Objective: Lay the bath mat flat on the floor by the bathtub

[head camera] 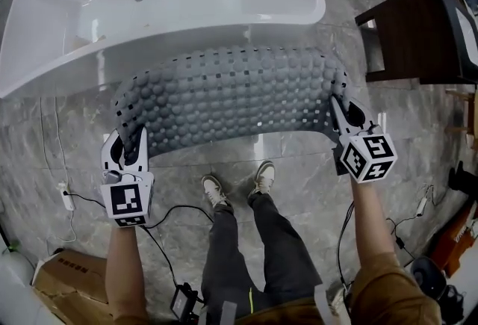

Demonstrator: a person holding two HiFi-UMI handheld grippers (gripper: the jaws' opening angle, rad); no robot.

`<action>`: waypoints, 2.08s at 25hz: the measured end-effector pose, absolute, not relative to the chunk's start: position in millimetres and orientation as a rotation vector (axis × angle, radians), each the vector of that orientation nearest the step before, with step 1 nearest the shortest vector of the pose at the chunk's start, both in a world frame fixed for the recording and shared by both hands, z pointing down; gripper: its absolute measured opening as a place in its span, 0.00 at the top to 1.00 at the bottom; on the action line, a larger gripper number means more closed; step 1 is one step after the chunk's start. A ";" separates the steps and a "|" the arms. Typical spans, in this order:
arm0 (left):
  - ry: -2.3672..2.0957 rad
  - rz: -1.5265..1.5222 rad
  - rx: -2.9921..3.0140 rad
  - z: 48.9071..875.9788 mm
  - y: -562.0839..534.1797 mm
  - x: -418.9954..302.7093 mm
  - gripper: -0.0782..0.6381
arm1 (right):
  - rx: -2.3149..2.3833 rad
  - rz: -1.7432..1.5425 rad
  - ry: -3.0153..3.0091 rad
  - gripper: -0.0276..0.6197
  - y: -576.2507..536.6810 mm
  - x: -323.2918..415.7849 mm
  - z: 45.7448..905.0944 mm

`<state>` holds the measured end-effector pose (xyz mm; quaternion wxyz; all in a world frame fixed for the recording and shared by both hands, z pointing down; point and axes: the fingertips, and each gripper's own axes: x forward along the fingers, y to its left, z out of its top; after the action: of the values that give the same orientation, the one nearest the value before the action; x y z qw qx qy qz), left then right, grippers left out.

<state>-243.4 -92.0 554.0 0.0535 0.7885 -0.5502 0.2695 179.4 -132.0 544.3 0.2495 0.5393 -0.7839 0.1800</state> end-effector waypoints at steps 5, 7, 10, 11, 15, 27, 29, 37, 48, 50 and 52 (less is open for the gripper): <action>-1.687 0.852 2.390 559.6 -94.8 -241.4 0.73 | 1.460 0.480 -2.114 0.88 -134.3 176.7 544.4; -1.685 0.855 2.380 563.4 -91.6 -241.3 0.73 | 1.456 0.477 -2.108 0.88 -130.6 176.6 546.4; -1.709 0.842 2.375 564.4 -94.0 -244.1 0.73 | 1.465 0.472 -2.117 0.88 -132.3 177.0 547.2; -1.720 0.835 2.370 564.1 -96.0 -245.2 0.73 | 1.467 0.470 -2.122 0.88 -135.1 176.3 547.5; -1.739 0.842 2.324 566.3 -97.6 -241.5 0.73 | 1.455 0.479 -2.142 0.88 -144.5 173.6 551.5; -1.697 0.969 2.358 538.2 -89.8 -234.0 0.73 | 1.404 0.502 -2.175 0.88 -134.7 183.3 545.1; -1.715 0.952 2.368 536.5 -91.7 -239.4 0.73 | 1.390 0.471 -2.176 0.88 -132.8 176.7 540.3; -1.679 0.887 2.406 548.8 -94.9 -242.9 0.73 | 1.394 0.413 -2.179 0.88 -133.1 168.7 538.3; -1.675 0.998 2.410 534.5 -94.3 -233.7 0.73 | 1.294 0.380 -2.305 0.88 -139.5 176.4 551.0; -1.674 0.987 2.424 538.2 -93.3 -234.7 0.73 | 1.292 0.366 -2.311 0.88 -138.3 173.5 552.7; -1.668 0.971 2.432 539.3 -92.0 -235.9 0.73 | 1.294 0.361 -2.310 0.88 -137.3 172.9 551.4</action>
<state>-235.9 -92.0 539.3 0.0183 0.7831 -0.5372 0.3128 172.9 -137.3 551.4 0.2326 0.4709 -0.8407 0.1315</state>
